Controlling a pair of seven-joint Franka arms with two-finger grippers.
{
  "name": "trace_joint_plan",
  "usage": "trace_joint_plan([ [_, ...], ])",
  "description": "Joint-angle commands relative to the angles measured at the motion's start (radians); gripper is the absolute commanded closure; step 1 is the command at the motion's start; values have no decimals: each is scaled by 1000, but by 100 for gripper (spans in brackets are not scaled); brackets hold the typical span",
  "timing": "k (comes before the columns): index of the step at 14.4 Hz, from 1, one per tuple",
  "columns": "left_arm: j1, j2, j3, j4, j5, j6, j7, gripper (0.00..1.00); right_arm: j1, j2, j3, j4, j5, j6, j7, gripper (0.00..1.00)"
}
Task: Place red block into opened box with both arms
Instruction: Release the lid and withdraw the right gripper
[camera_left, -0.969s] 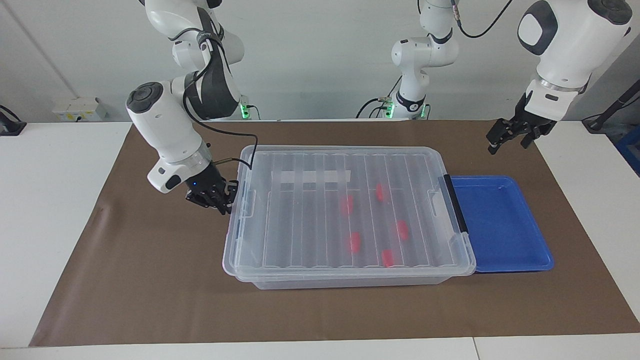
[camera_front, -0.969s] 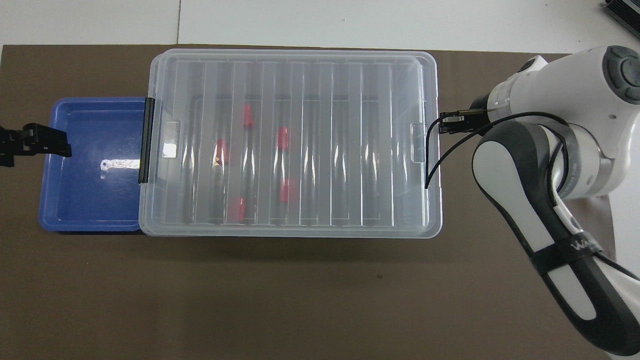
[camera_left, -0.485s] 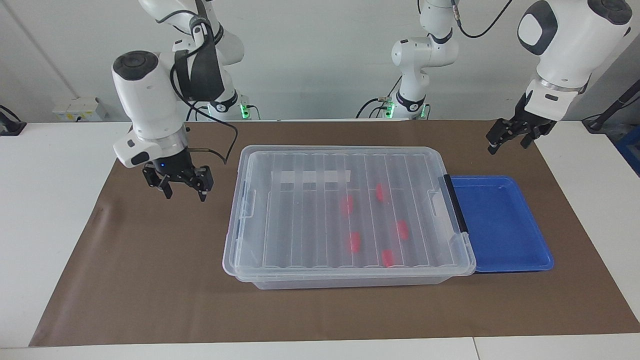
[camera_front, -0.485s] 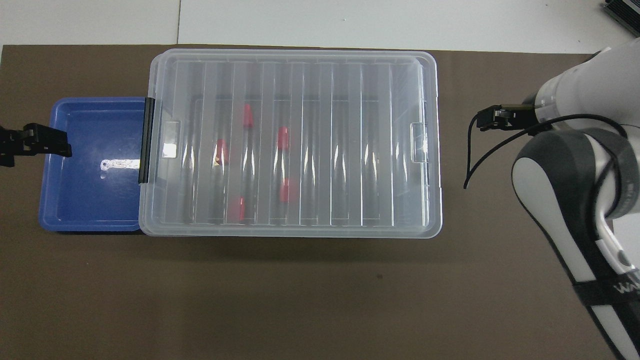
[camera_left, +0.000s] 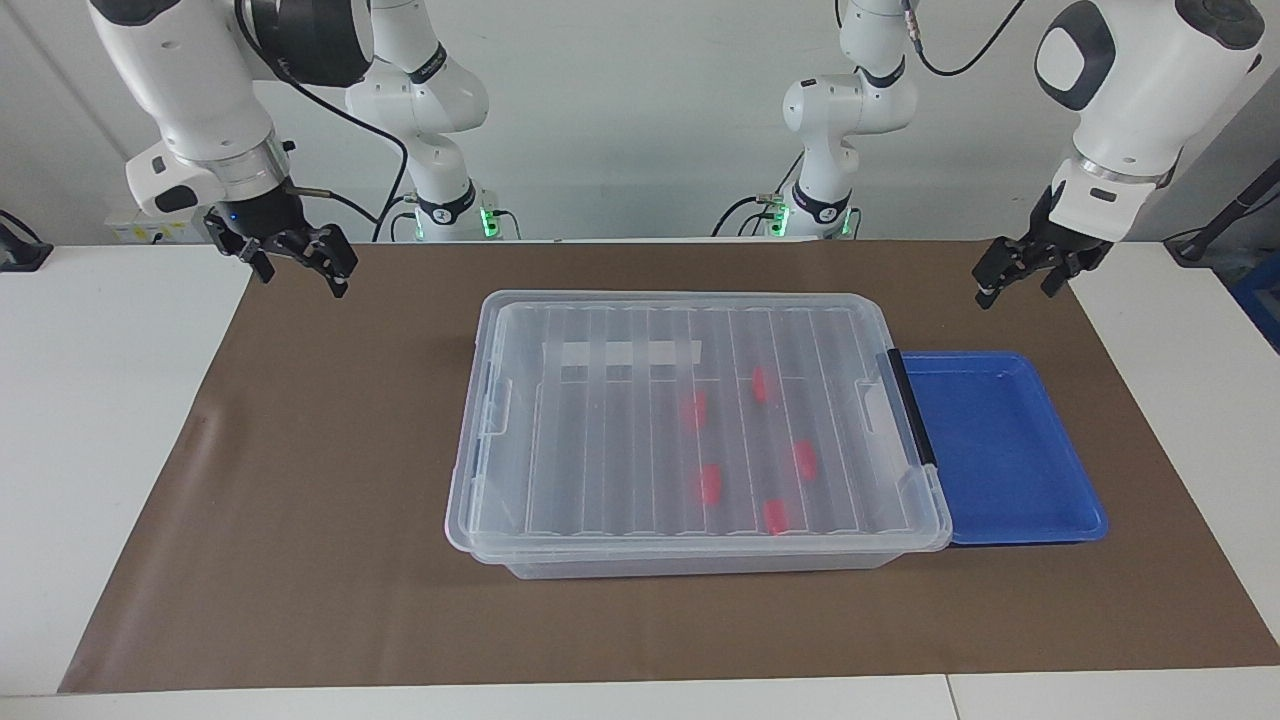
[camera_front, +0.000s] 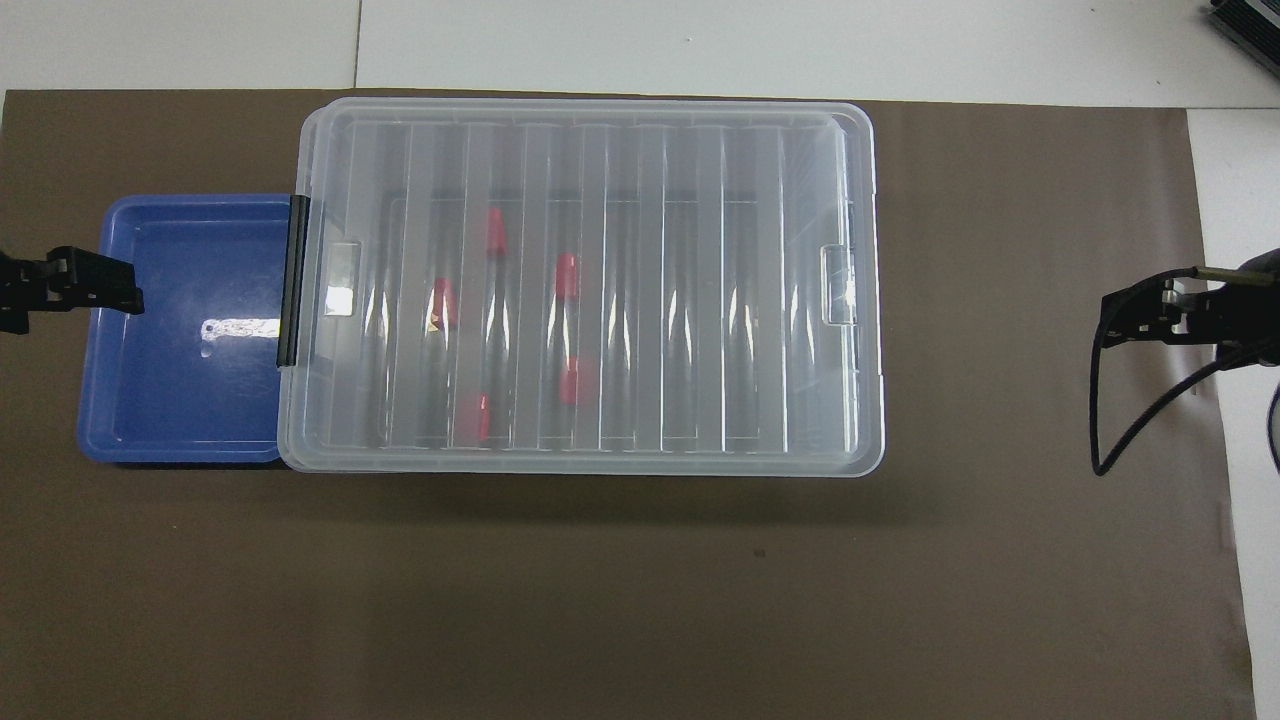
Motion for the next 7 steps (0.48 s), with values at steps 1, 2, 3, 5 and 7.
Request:
trace_joint_plan([
  [1, -5, -17, 4, -8, -16, -17, 0, 0, -10, 0, 6, 34, 52, -48, -36, 0],
  [2, -5, -18, 4, -6, -16, -17, -2, 0, -10, -1, 6, 37, 59, -51, -36, 0],
  [3, -5, -18, 4, -8, -16, -17, -2, 0, -10, -1, 6, 46, 61, -51, -36, 0],
  [5, -5, -18, 3, -8, -16, -17, -2, 0, -11, -1, 6, 54, 64, -53, -40, 0],
  [7, -5, -18, 3, -8, -16, -16, -2, 0, -10, -4, 9, 48, 61, -48, -40, 0],
])
